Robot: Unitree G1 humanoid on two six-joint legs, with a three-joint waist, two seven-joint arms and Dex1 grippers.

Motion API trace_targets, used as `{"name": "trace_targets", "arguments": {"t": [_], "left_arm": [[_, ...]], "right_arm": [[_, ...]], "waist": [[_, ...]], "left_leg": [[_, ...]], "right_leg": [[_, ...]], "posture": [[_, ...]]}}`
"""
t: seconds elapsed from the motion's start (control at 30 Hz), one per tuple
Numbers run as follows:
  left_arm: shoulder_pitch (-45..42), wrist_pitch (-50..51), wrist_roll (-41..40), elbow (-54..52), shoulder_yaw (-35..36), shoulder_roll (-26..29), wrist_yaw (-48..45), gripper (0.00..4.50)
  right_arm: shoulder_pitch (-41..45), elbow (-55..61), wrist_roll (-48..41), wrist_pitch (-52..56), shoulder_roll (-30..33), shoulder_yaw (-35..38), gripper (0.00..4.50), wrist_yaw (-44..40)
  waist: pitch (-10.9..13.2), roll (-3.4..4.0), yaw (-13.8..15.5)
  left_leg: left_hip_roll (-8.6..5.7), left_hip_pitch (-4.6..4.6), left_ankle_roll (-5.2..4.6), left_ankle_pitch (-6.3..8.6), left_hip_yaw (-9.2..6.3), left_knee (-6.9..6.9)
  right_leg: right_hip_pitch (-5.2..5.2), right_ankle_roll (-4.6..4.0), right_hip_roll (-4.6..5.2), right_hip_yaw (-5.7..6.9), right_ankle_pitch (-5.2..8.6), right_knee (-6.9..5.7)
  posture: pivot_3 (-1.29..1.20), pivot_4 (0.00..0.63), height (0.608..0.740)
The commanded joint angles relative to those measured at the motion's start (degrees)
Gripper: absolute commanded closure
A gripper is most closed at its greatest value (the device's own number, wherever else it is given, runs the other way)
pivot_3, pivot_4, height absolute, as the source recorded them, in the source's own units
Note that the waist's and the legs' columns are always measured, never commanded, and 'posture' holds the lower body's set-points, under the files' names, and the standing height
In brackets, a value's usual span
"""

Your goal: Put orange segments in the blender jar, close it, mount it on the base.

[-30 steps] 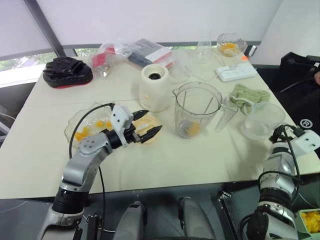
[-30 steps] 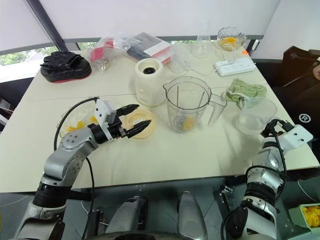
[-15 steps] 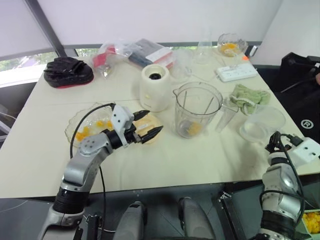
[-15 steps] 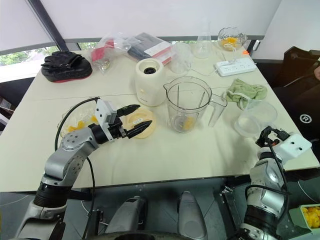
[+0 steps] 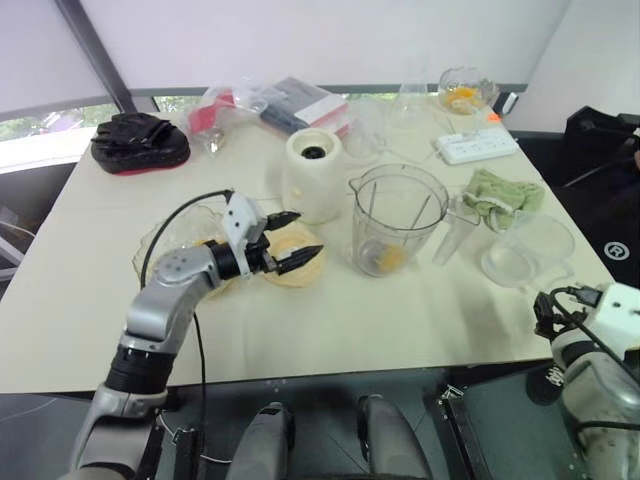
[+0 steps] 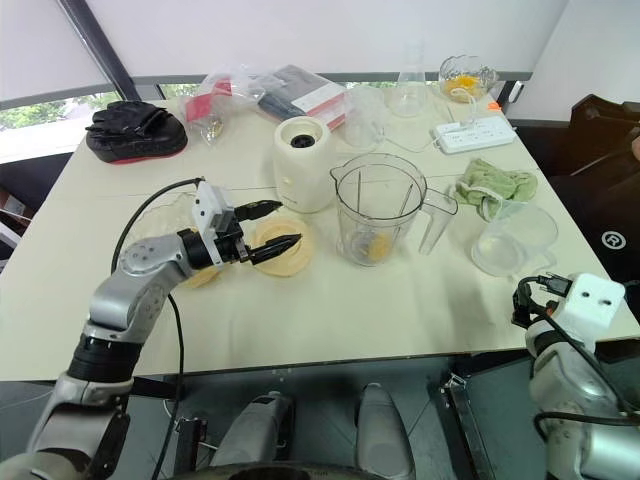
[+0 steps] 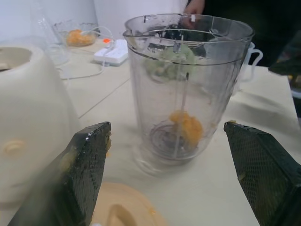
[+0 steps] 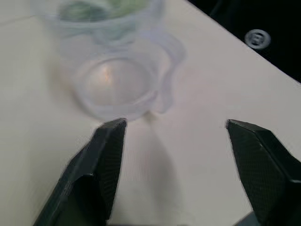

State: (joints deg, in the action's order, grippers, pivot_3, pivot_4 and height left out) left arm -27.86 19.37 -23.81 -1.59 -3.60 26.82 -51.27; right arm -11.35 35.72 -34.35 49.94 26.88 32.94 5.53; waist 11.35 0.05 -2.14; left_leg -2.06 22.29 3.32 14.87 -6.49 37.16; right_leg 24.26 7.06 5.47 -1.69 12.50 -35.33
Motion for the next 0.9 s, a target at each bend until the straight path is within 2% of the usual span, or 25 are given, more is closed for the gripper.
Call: {"name": "trace_targets", "arguments": {"t": [0.03, 0.2, 0.33, 0.5, 0.73, 0.83, 0.9], "left_arm": [[-4.8, 0.1, -0.1, 5.0, 0.6, 2.5, -5.1, 0.46], [-13.9, -2.9, 4.4, 19.5, -3.4, 6.0, -16.0, 0.46], [-23.6, -9.8, 11.3, 36.2, -9.0, 6.6, -26.3, 0.46], [-33.8, -19.8, 17.7, 56.1, -10.6, 2.8, -27.9, 0.46], [-40.7, -25.6, 24.2, 70.5, -10.8, -1.0, -26.9, 0.46], [-41.4, -27.7, 26.8, 72.7, -11.1, -2.3, -25.7, 1.29], [-41.5, -28.7, 28.4, 73.6, -11.3, -2.8, -24.5, 2.26]], "right_arm": [[0.5, 7.5, -6.3, 5.9, 6.9, 2.7, 1.02, -6.4], [3.9, 10.6, -12.9, 14.2, 17.9, 2.6, 1.02, -12.1], [6.4, 14.6, -17.5, 15.9, 23.9, -0.8, 1.02, -17.9], [10.0, 18.4, -20.2, 15.7, 23.5, -6.5, 1.02, -16.8], [10.9, 21.4, -21.8, 15.6, 21.3, -8.8, 1.02, -12.3], [9.1, 22.6, -22.0, 15.2, 20.1, -8.3, 0.95, -10.6], [8.2, 23.1, -21.9, 15.0, 19.6, -8.2, 0.95, -9.4]], "waist": [[0.0, -0.02, 0.0], [0.0, -0.09, 0.1], [0.1, -0.29, 1.0], [0.2, -0.51, 1.5], [0.3, -0.71, 1.6], [0.3, -0.71, 1.6], [0.3, -0.71, 1.6]], "left_leg": [[0.00, 0.00, 0.00, 0.00, -0.01, 0.00], [0.02, 0.04, -0.01, 0.00, -0.04, -0.02], [-0.01, 0.12, -0.01, 0.00, -0.04, 0.01], [0.00, 0.20, -0.06, 0.03, -0.10, -0.03], [-0.03, 0.26, -0.16, 0.08, -0.11, -0.02], [-0.03, 0.25, -0.16, 0.09, -0.11, -0.02], [-0.02, 0.24, -0.17, 0.09, -0.14, -0.03]], "right_leg": [[-0.01, 0.02, 0.00, 0.02, 0.01, 0.00], [-0.01, 0.01, -0.02, 0.08, 0.00, 0.04], [-0.01, 0.01, -0.01, 0.10, -0.01, 0.14], [0.02, 0.26, 0.00, 0.19, -0.09, 0.19], [0.03, 0.35, 0.05, 0.20, -0.09, 0.24], [0.04, 0.36, 0.05, 0.21, -0.08, 0.22], [0.04, 0.36, 0.04, 0.22, -0.08, 0.19]], "posture": [[0.00, 0.150, 0.740], [0.00, 0.150, 0.740], [0.00, 0.150, 0.740], [0.00, 0.150, 0.740], [0.00, 0.150, 0.740], [0.00, 0.150, 0.740], [0.00, 0.150, 0.740]]}}
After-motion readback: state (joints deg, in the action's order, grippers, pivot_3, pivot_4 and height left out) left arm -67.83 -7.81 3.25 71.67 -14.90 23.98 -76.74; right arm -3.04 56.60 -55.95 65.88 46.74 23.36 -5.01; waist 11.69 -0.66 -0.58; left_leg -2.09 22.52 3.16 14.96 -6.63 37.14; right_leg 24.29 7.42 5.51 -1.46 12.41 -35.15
